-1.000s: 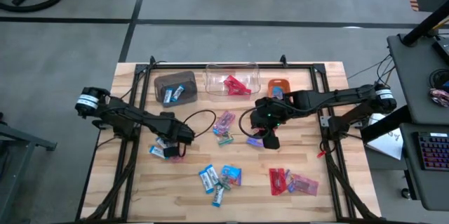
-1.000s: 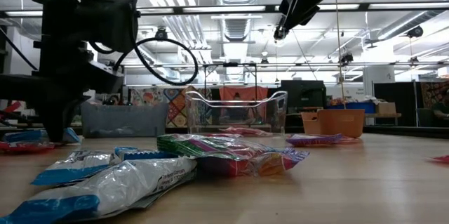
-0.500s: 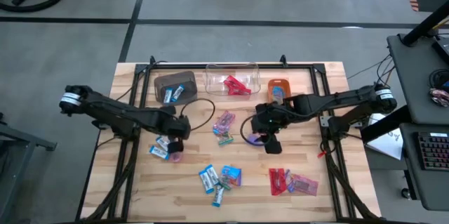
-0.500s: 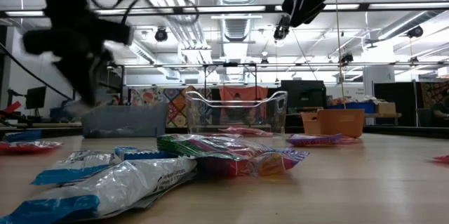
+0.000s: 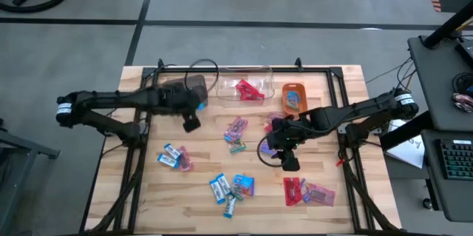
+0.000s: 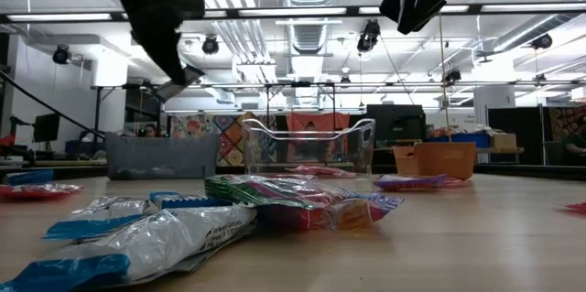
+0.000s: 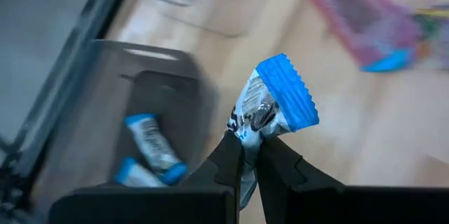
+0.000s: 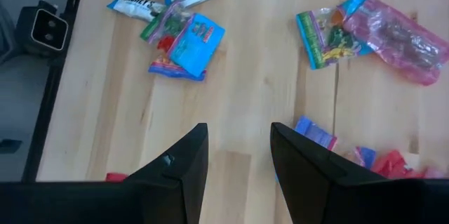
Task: Sort candy
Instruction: Put the white chocolate into the black bin, then put the blue gummy into the orange bin
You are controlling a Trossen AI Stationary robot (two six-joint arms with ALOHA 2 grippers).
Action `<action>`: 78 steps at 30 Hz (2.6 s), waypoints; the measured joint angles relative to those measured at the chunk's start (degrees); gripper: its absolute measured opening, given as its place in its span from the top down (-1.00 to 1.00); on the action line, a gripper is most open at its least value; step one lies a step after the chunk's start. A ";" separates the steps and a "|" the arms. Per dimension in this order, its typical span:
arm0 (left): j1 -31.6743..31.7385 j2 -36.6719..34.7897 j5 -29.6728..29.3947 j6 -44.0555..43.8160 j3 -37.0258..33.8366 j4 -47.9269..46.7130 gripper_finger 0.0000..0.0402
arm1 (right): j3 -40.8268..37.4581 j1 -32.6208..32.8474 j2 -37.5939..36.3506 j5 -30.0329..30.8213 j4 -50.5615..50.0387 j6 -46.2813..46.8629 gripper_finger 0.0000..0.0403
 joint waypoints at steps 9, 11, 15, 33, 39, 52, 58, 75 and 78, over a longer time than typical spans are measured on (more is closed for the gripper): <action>18.13 5.53 0.39 12.38 0.10 1.07 0.97 | -1.24 1.70 -0.02 2.87 0.58 4.38 0.28; 21.24 7.44 0.49 14.81 0.10 1.80 0.97 | -1.36 1.88 -0.02 2.96 0.55 5.21 0.28; 25.35 11.54 0.54 18.53 0.08 3.10 0.97 | -1.46 2.30 -0.02 3.93 0.58 6.15 0.28; 29.95 21.95 1.68 21.58 0.04 6.35 0.77 | -1.54 2.33 -0.02 4.00 1.84 6.48 0.28; 29.95 21.75 1.62 21.56 0.04 6.37 0.64 | -1.54 2.33 -0.02 4.00 1.87 6.51 0.28; 27.21 18.56 1.64 12.74 0.02 3.22 0.47 | -1.54 2.33 0.02 12.94 1.85 14.85 0.28; 20.23 9.92 1.62 8.48 0.02 2.85 0.47 | -1.72 2.56 0.33 14.54 0.07 22.06 0.28; -9.01 -9.13 3.19 5.65 -9.74 27.82 0.47 | -1.99 2.57 8.11 13.91 -5.47 30.01 0.28; -12.73 -9.48 3.19 5.65 -13.33 34.47 0.47 | -1.98 2.69 10.14 13.97 -5.54 28.05 0.28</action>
